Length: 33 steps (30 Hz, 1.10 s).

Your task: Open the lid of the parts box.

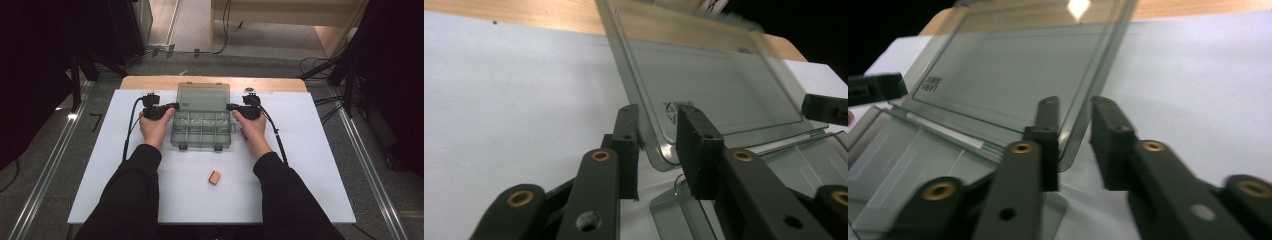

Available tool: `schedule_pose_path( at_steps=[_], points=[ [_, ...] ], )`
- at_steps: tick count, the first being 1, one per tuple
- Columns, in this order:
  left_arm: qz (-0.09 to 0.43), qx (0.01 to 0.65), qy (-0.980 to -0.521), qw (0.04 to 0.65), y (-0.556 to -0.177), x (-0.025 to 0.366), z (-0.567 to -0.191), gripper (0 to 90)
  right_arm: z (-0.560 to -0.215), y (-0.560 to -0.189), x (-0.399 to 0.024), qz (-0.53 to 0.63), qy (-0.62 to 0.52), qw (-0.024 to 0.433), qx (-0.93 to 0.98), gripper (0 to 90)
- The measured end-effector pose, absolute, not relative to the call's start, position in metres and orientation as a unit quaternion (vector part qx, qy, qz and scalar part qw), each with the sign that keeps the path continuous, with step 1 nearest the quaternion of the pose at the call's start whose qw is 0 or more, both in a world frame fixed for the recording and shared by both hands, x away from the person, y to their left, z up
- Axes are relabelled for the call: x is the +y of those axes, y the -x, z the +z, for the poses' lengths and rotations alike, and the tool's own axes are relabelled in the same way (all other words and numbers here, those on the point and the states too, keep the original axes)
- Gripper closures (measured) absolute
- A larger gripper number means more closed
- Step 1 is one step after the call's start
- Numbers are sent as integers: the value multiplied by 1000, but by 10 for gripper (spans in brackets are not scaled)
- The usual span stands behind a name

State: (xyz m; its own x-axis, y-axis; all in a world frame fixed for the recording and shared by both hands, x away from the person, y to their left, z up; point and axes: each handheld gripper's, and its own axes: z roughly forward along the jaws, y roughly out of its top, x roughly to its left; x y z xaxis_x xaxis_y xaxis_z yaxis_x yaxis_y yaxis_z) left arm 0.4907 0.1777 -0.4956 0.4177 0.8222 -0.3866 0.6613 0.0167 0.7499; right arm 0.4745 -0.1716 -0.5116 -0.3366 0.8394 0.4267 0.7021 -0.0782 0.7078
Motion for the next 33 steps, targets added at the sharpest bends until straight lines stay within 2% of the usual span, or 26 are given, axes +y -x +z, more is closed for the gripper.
schedule_pose_path(
  at_steps=[5,14,19,25,31,33],
  points=[
    [95,521,-701,478,-483,181,-489,643,-504,-467,-174,473,-559,96,674,475],
    [101,498,-699,502,-460,188,-478,622,-495,-446,-184,504,-528,114,674,352],
    [110,478,-707,510,-446,189,-472,572,-490,-431,-186,512,-513,120,679,248],
    [125,462,-707,521,-432,190,-468,396,-487,-416,-190,521,-502,126,679,159],
    [126,440,-713,530,-419,189,-466,282,-486,-401,-191,522,-487,135,687,88],
    [126,431,-718,532,-414,189,-465,282,-485,-397,-191,523,-485,134,688,88]
  ],
)
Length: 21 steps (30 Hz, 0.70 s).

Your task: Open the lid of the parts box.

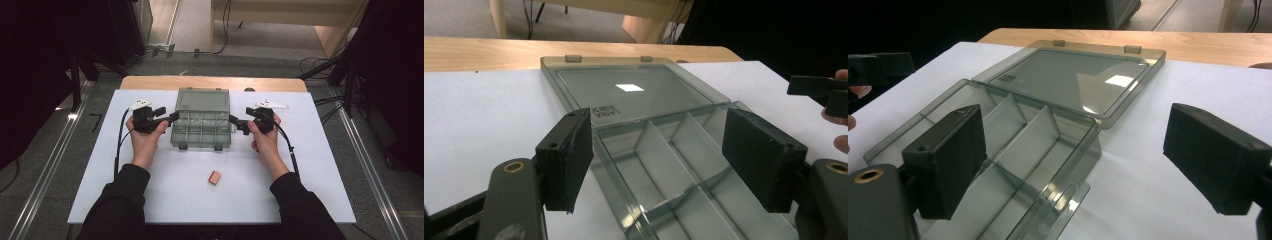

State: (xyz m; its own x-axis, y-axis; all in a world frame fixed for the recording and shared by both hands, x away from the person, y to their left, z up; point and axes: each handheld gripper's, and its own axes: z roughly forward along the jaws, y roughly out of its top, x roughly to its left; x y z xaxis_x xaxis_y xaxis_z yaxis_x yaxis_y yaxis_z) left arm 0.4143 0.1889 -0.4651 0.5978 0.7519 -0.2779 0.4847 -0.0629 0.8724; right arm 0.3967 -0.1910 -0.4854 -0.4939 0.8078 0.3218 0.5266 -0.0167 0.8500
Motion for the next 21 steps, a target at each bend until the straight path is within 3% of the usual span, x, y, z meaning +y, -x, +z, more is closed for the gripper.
schedule_pose_path(
  at_steps=[6,8,12,14,21],
  points=[
    [134,412,-724,536,-400,189,-462,193,-486,-384,-192,519,-477,144,695,83],
    [140,407,-731,530,-396,189,-463,156,-487,-380,-192,520,-470,141,699,16],
    [138,396,-738,529,-387,190,-466,105,-489,-372,-193,526,-463,137,700,0],
    [129,396,-735,536,-382,192,-465,22,-489,-367,-194,527,-461,141,700,0],
    [129,384,-733,546,-366,201,-463,0,-494,-352,-196,528,-458,138,702,0]
  ],
)
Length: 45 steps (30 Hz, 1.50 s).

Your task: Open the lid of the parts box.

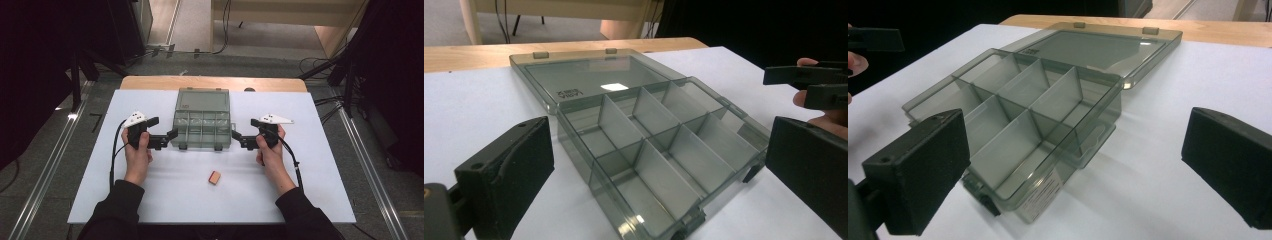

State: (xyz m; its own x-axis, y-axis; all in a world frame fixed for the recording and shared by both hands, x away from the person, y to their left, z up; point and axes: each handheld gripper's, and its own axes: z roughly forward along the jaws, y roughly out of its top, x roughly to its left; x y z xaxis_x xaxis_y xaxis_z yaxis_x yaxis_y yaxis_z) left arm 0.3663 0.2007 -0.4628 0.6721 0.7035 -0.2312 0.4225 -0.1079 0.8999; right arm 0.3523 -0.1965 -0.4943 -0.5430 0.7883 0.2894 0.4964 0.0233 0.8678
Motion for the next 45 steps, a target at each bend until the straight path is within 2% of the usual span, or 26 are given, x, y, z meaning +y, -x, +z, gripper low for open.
schedule_pose_path(
  at_steps=[7,28,45],
  points=[
    [145,373,-742,538,-346,208,-463,0,-496,-338,-198,529,-452,135,705,0],
    [166,385,-728,543,-293,251,-474,0,-496,-292,-197,522,-417,136,731,0],
    [177,400,-709,553,-265,282,-480,0,-493,-276,-199,525,-406,134,736,0]
  ],
)
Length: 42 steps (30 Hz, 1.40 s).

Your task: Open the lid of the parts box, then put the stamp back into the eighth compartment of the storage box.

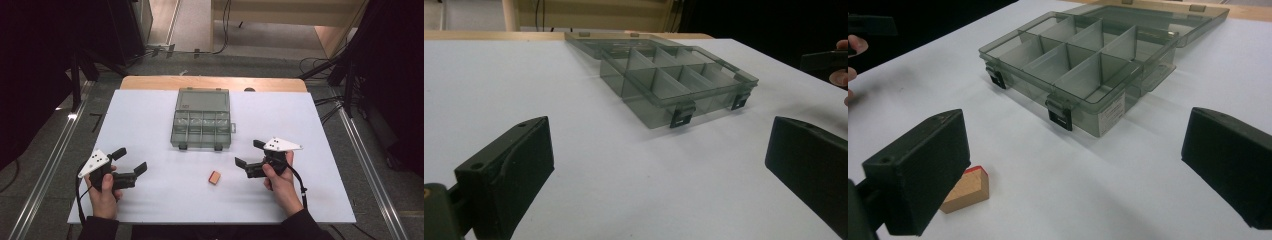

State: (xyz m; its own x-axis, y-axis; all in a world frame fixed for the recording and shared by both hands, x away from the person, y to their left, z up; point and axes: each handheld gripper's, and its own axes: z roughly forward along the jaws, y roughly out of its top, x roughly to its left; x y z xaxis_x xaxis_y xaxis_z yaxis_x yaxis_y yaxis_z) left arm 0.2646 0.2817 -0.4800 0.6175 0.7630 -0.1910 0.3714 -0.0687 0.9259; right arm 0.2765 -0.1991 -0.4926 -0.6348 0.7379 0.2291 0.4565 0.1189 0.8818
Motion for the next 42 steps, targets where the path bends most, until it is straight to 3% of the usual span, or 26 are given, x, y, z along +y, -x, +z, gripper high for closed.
schedule_pose_path(
  at_steps=[25,42],
  points=[
    [177,402,-705,558,-251,287,-489,0,-476,-263,-176,507,-370,135,767,0],
    [171,402,-699,567,-252,289,-492,0,-479,-259,-136,455,-330,81,823,0]
  ],
)
